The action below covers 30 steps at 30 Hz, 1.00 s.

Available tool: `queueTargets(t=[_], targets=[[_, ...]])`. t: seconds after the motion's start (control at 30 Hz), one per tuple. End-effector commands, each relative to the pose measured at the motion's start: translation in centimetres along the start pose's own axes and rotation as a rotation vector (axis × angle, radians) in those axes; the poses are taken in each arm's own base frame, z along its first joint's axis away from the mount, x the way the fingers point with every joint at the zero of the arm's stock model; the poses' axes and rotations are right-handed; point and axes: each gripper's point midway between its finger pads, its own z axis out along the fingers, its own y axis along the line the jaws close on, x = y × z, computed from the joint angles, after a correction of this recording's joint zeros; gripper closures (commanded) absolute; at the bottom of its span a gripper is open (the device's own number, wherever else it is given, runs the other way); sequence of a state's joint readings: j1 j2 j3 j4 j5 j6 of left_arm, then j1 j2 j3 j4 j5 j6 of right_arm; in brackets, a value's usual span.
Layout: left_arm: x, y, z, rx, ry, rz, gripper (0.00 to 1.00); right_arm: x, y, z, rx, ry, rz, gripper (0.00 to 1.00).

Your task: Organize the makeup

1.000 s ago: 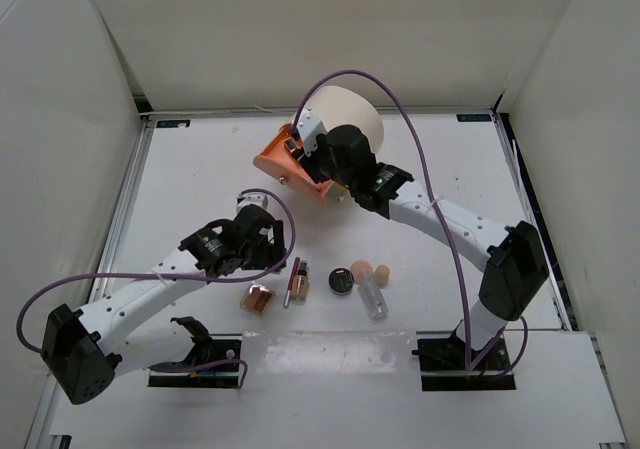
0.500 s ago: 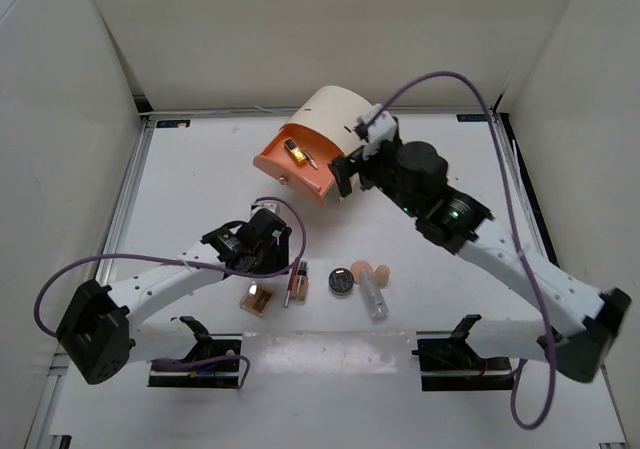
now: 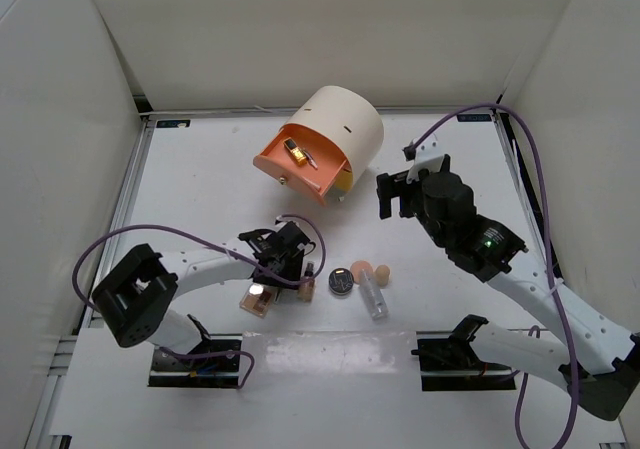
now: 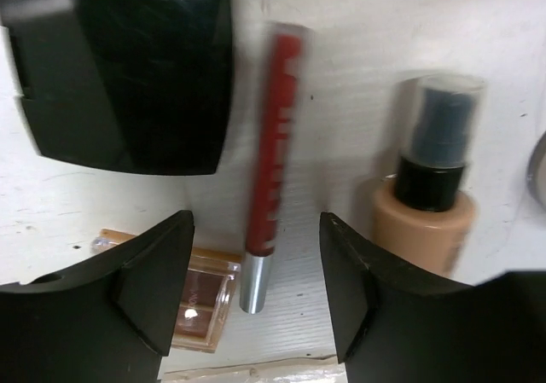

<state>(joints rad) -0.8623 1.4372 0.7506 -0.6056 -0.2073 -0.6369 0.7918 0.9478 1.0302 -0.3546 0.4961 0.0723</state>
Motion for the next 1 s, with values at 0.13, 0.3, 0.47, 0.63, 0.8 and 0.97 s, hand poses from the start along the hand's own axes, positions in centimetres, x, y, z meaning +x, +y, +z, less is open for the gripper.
queueTargets(t=[0.13,0.3,0.47,0.63,0.8,0.97], targets=[[-0.1,-1.9,0.3,0.002,-0.024,0.042,0.29,-0.3,-1.1,-0.6,0.051,-0.025,0.050,0.01],[0.4,-1.5,1.0,-0.030,-0.008,0.054,0.45,-0.2,-1.1,-0.5,0.054,-0.026,0.069,0.01],[0.4,-1.6,1.4,-0.042,0.002,0.056,0.65,-0.2,-1.2,-0.8,0.053,-0.034,0.071,0.01],[-1.2,-1.8,0.0,-0.057,-0.039,0.049,0.91,-0.2,-1.5,-1.1,0.062,-0.038,0.080,0.01],[-4.7,0.1,-4.6,-0.156,-0.170,-0.039,0.91,0.1,-1.9,-1.5,0.077,-0.038,0.086,0.01],[-7.2,3.4,-9.9,-0.256,-0.246,-0.232,0.91,0.1,-2.8,-1.9,0.116,-0.049,0.090,0.01]])
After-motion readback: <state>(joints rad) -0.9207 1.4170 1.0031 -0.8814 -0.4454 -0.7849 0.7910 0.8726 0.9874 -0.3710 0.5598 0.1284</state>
